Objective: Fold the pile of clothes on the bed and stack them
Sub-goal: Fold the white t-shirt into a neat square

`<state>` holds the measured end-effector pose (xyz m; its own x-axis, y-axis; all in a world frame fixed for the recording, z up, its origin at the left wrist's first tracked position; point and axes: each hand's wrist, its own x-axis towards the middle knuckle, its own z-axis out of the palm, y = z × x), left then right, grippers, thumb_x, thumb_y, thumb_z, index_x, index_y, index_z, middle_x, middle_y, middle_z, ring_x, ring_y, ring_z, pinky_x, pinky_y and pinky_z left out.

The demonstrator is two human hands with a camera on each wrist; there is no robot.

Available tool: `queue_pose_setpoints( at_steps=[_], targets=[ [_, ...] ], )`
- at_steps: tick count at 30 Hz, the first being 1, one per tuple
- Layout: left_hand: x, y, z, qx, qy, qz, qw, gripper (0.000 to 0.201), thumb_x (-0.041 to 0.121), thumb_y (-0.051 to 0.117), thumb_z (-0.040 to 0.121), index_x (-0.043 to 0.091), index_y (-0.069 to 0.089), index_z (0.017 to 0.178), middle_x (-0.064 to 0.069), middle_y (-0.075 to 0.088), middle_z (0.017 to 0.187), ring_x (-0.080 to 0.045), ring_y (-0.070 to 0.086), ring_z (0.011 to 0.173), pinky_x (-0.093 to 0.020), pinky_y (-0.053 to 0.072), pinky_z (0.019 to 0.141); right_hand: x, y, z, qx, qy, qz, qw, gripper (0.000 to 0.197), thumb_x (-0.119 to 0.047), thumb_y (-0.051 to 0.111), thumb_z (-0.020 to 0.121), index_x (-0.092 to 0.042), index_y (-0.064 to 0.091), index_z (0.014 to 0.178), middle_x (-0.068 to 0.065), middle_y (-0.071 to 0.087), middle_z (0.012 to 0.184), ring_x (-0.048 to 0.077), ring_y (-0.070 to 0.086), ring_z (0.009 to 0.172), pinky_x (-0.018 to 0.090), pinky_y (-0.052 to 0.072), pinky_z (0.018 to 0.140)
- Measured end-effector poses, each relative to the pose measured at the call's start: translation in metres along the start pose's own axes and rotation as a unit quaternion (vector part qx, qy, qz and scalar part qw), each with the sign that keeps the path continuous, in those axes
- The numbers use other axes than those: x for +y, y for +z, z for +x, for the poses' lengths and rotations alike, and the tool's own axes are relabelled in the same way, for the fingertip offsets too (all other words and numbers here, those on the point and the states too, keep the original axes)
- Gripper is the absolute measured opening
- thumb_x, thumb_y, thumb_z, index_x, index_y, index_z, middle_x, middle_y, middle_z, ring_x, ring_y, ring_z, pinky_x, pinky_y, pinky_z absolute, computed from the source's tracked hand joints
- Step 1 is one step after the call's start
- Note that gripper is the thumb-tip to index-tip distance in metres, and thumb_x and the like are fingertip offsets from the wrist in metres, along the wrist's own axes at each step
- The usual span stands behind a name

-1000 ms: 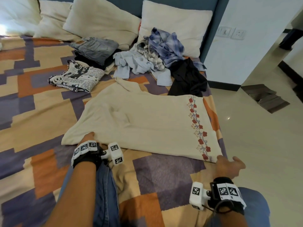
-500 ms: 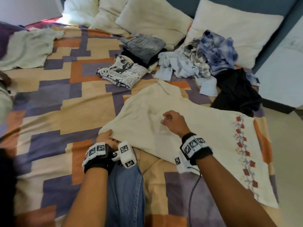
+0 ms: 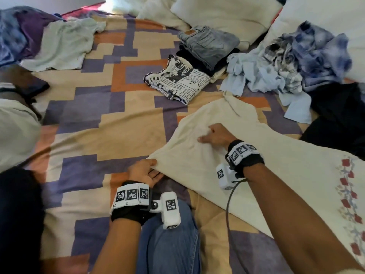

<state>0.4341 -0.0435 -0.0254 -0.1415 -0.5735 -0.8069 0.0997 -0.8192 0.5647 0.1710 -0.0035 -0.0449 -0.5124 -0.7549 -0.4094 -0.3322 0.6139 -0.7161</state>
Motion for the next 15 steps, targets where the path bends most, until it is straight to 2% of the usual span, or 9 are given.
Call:
queue_pose_setpoints(
  at_steps=[2, 4, 5, 7, 9, 10, 12, 14, 15],
  targets=[
    [0.003, 0.0, 0.002, 0.009, 0.024, 0.016, 1.0, 0.035, -0.009, 0.049, 0.092, 0.015, 0.052, 0.118, -0.014, 0.06, 0.092, -0.023, 0.059, 0.063, -0.043, 0.054, 0.063, 0.004, -0.007, 0.002, 0.035, -0.022, 0.105, 0.994, 0.094, -0.058, 0.089, 0.048, -0.004, 0.063, 0.12, 0.009, 0.068, 0.119, 0.027, 0.064, 0.109, 0.047, 0.05, 0.101],
    [0.007, 0.001, 0.001, 0.005, 0.04, 0.041, 0.998, 0.029, -0.011, 0.047, 0.092, 0.018, 0.053, 0.094, -0.013, 0.06, 0.091, -0.024, 0.06, 0.069, -0.04, 0.052, 0.059, 0.002, -0.012, -0.004, 0.065, -0.024, 0.134, 0.989, 0.088, -0.054, 0.089, 0.055, -0.006, 0.061, 0.123, 0.007, 0.066, 0.122, 0.025, 0.062, 0.111, 0.044, 0.049, 0.102],
    [0.008, 0.002, 0.001, -0.005, 0.041, 0.056, 0.998, 0.029, -0.011, 0.047, 0.093, 0.018, 0.054, 0.092, -0.012, 0.06, 0.094, -0.024, 0.06, 0.073, -0.038, 0.051, 0.059, 0.0, -0.013, -0.007, 0.075, -0.025, 0.117, 0.99, 0.077, -0.047, 0.088, 0.062, -0.008, 0.061, 0.122, 0.007, 0.065, 0.123, 0.025, 0.06, 0.112, 0.04, 0.047, 0.102],
    [0.011, 0.004, 0.004, -0.034, 0.034, 0.082, 0.995, 0.028, -0.008, 0.047, 0.095, 0.016, 0.056, 0.104, -0.011, 0.06, 0.099, -0.021, 0.059, 0.077, -0.036, 0.051, 0.068, 0.0, -0.015, -0.009, 0.088, -0.04, 0.075, 0.992, 0.048, -0.035, 0.086, 0.071, -0.013, 0.065, 0.109, 0.007, 0.066, 0.117, 0.023, 0.06, 0.108, 0.031, 0.046, 0.096],
    [0.014, 0.002, 0.011, -0.055, 0.022, 0.104, 0.993, 0.031, -0.006, 0.048, 0.096, 0.016, 0.055, 0.117, -0.009, 0.061, 0.093, -0.018, 0.058, 0.077, -0.034, 0.047, 0.081, -0.003, -0.017, -0.011, 0.107, -0.056, 0.079, 0.99, 0.031, -0.027, 0.086, 0.074, -0.017, 0.067, 0.096, 0.005, 0.068, 0.104, 0.021, 0.061, 0.099, 0.028, 0.048, 0.091],
    [0.016, 0.001, 0.013, -0.062, 0.018, 0.118, 0.991, 0.03, -0.005, 0.05, 0.096, 0.015, 0.056, 0.118, -0.009, 0.061, 0.089, -0.017, 0.057, 0.077, -0.032, 0.047, 0.083, -0.005, -0.02, -0.013, 0.122, -0.071, 0.082, 0.987, 0.026, -0.023, 0.085, 0.074, -0.017, 0.067, 0.092, 0.002, 0.067, 0.096, 0.02, 0.06, 0.094, 0.029, 0.049, 0.09],
    [0.021, -0.003, 0.017, -0.066, 0.022, 0.14, 0.988, 0.021, -0.004, 0.055, 0.093, 0.007, 0.06, 0.111, -0.01, 0.063, 0.089, -0.018, 0.06, 0.077, -0.03, 0.054, 0.073, -0.011, -0.024, -0.019, 0.151, -0.095, 0.079, 0.981, 0.021, -0.014, 0.083, 0.075, -0.017, 0.066, 0.088, -0.002, 0.065, 0.085, 0.018, 0.059, 0.088, 0.031, 0.05, 0.089],
    [0.028, -0.005, 0.02, -0.061, 0.022, 0.159, 0.985, 0.008, -0.003, 0.062, 0.089, -0.001, 0.064, 0.097, -0.015, 0.065, 0.092, -0.021, 0.063, 0.077, -0.027, 0.057, 0.051, -0.016, -0.025, -0.026, 0.164, -0.114, 0.068, 0.978, 0.023, -0.007, 0.081, 0.075, -0.016, 0.067, 0.09, 0.0, 0.066, 0.088, 0.018, 0.059, 0.087, 0.031, 0.051, 0.088],
    [0.03, -0.006, 0.02, -0.058, 0.023, 0.171, 0.983, 0.004, -0.003, 0.064, 0.088, -0.002, 0.064, 0.091, -0.016, 0.065, 0.091, -0.022, 0.063, 0.076, -0.026, 0.055, 0.045, -0.018, -0.024, -0.032, 0.164, -0.119, 0.061, 0.977, 0.024, -0.005, 0.079, 0.076, -0.015, 0.068, 0.095, 0.0, 0.066, 0.091, 0.017, 0.059, 0.088, 0.028, 0.05, 0.087]
  ],
)
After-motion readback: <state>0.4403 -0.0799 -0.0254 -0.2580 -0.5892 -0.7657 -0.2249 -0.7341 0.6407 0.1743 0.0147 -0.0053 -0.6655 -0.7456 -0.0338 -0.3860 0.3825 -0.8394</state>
